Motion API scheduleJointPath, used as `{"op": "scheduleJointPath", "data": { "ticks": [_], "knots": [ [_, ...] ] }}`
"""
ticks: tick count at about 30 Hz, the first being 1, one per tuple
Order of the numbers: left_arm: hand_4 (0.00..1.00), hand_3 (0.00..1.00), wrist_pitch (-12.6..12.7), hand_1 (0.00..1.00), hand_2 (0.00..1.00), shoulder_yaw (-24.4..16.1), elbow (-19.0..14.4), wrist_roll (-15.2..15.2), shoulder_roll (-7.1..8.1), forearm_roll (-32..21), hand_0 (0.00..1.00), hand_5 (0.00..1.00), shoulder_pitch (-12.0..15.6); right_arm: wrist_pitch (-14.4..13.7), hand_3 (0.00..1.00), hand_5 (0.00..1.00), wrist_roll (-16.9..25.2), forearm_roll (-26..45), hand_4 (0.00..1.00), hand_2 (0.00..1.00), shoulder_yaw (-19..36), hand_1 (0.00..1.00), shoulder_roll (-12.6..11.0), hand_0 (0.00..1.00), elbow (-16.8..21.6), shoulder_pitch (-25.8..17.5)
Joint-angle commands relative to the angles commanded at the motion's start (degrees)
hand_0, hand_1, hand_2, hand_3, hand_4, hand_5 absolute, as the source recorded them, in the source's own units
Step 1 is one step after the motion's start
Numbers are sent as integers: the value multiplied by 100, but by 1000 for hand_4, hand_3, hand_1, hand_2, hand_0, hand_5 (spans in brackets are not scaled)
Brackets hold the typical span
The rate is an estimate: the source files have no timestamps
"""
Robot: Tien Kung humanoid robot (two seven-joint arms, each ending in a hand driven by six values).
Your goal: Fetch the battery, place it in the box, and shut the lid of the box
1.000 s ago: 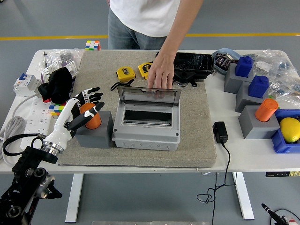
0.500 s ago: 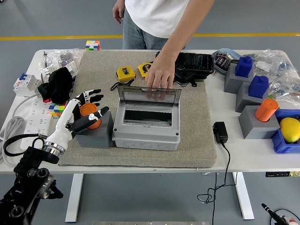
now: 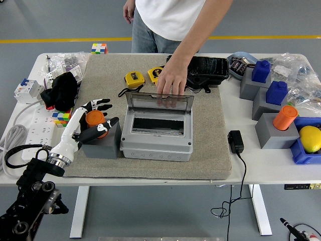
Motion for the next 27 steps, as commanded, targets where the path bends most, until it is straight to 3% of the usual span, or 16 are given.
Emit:
{"op": "scheduleJointPath", "data": {
  "ticks": [8,9,14,15,27],
  "knots": [
    [998,709,125,745,682,38,97,-36,-9,-10,672,149,-20,-2,901,998,3,-3,998,839,0,860,5,886,0,-2],
    [998,690,149,709,658,45,101,-48,-9,-31,610,133,-13,-4,899,998,6,-4,998,839,5,861,7,887,0,-2],
    [998,690,239,709,658,77,92,-89,-2,-85,610,133,-24,-5,899,998,0,-51,998,839,57,861,6,887,0,2],
    [998,673,249,692,640,78,90,-92,-2,-88,570,128,-28,-5,894,998,1,-54,998,839,61,861,6,888,0,3],
    [998,656,352,682,618,111,76,-150,-10,-165,550,126,-44,5,889,998,-1,-72,998,839,90,861,8,889,0,15]
  ]
}}
